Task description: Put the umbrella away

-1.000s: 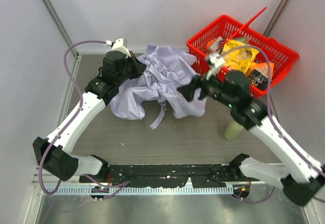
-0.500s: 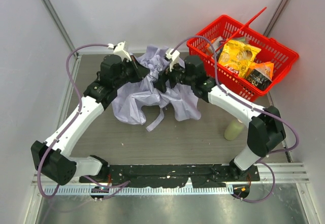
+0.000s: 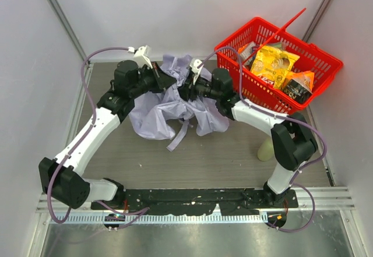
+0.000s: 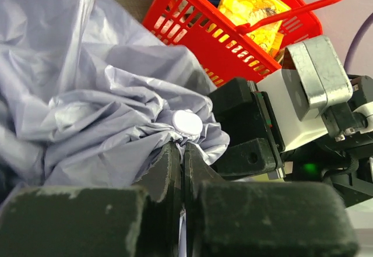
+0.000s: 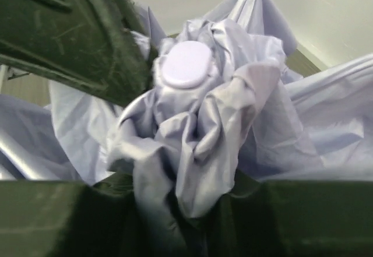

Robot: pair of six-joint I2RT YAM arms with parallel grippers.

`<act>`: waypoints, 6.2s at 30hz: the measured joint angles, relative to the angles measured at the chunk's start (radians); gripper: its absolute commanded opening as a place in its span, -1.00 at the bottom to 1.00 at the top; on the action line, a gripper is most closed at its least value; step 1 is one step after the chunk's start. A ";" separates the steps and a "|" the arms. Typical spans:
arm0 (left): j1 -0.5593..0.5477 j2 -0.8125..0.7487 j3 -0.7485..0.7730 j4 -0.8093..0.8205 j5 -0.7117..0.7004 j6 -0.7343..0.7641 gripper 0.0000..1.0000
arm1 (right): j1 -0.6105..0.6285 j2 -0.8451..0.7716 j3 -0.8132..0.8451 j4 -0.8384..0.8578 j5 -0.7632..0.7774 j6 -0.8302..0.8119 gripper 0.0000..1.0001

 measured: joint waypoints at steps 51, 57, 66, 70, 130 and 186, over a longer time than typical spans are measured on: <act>-0.036 -0.291 -0.369 0.329 0.167 -0.140 0.16 | 0.064 -0.289 -0.161 -0.179 -0.090 0.148 -0.99; -0.037 -0.273 -0.364 0.314 0.143 -0.163 0.89 | 0.094 -0.289 -0.137 -0.287 -0.034 0.075 -0.98; -0.037 -0.266 -0.364 0.326 0.147 -0.193 -0.36 | 0.152 -0.326 -0.118 -0.375 0.023 0.012 -0.98; -0.042 -0.270 -0.364 0.340 0.156 -0.183 -1.00 | 0.156 -0.337 -0.117 -0.412 0.056 0.007 -0.54; -0.040 -0.526 -0.462 0.135 -0.361 -0.059 -1.00 | 0.631 -0.499 -0.192 -0.747 0.901 0.142 -0.99; -0.007 -0.348 -0.513 0.430 0.315 -0.254 -0.99 | 0.375 -0.494 -0.022 -0.865 0.584 0.158 -0.43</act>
